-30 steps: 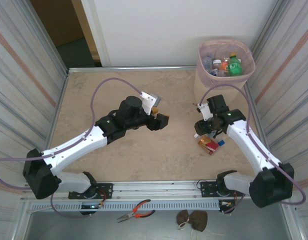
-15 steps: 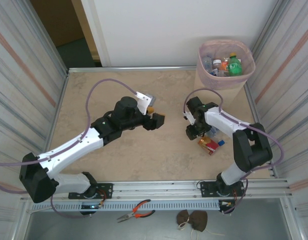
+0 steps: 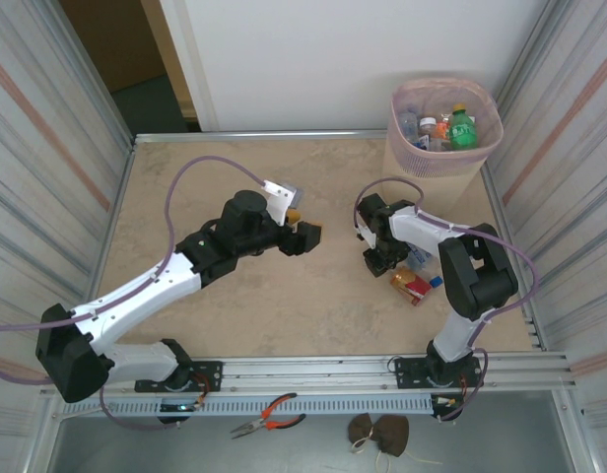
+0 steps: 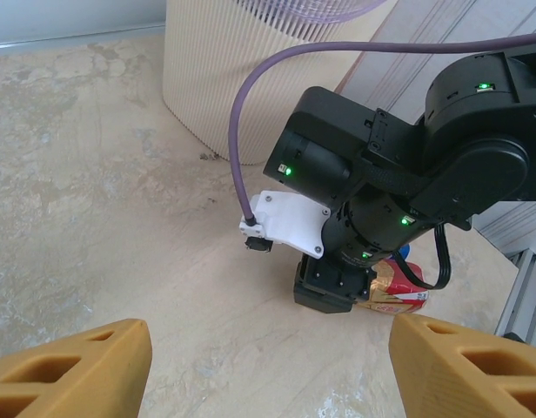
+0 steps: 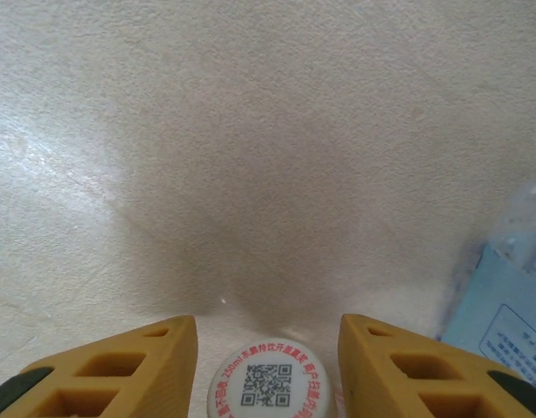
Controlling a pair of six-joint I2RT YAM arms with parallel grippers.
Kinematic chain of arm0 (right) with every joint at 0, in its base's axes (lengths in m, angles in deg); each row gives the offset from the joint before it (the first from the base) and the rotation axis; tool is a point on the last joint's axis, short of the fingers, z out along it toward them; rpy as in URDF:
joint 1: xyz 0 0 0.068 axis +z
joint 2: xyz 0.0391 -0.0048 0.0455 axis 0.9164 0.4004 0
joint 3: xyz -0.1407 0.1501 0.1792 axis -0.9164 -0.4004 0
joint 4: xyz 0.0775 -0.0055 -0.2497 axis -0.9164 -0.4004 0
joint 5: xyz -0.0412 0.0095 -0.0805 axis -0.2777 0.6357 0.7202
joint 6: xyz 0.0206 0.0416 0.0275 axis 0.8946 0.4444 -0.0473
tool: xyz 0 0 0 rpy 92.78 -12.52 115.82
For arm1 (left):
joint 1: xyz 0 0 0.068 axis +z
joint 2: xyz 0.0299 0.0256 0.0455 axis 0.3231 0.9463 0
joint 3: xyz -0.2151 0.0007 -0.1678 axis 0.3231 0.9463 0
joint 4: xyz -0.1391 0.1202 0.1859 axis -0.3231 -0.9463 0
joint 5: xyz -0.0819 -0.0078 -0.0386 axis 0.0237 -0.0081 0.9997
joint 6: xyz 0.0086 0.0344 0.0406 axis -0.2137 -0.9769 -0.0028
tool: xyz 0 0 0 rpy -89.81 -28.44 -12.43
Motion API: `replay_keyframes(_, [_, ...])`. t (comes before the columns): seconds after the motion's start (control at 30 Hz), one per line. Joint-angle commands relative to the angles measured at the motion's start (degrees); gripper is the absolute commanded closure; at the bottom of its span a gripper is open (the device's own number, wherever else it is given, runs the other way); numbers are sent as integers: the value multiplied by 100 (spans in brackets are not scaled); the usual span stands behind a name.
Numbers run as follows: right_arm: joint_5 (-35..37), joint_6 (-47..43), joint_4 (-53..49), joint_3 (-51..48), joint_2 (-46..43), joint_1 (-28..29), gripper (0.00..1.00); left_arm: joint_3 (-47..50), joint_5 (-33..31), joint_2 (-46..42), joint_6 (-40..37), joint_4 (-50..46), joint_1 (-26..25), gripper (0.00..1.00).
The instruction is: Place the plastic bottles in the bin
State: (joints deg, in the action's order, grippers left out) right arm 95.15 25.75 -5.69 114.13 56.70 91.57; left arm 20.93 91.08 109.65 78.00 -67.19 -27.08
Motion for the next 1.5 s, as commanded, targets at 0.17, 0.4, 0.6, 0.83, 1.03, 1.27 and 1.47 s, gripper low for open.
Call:
replay_keyframes(0.17, [175,-114,-261,229,-112,26,66,1,-39,-117,57,86,67,28])
replay_keyframes(0.4, [-137,-65,-428,470,-685,15,70,-26,-30,-120,59,80,59,28])
replay_keyframes(0.6, [-861,140,-298,805,-1553,-129,69,-23,-34,-134,94,87,75,28])
replay_keyframes(0.83, [-1753,511,111,1207,-2411,-419,69,-46,10,-95,103,130,77,27])
replay_keyframes(1.03, [-2534,1109,1087,1413,-3132,-780,67,-33,29,-82,160,175,76,27])
replay_keyframes(1.27, [-3202,2292,2606,1563,-3518,-1566,68,23,22,-143,182,185,76,28])
replay_keyframes(1.47, [-3413,3667,4161,1601,-3394,-2359,69,41,13,-179,217,180,75,28])
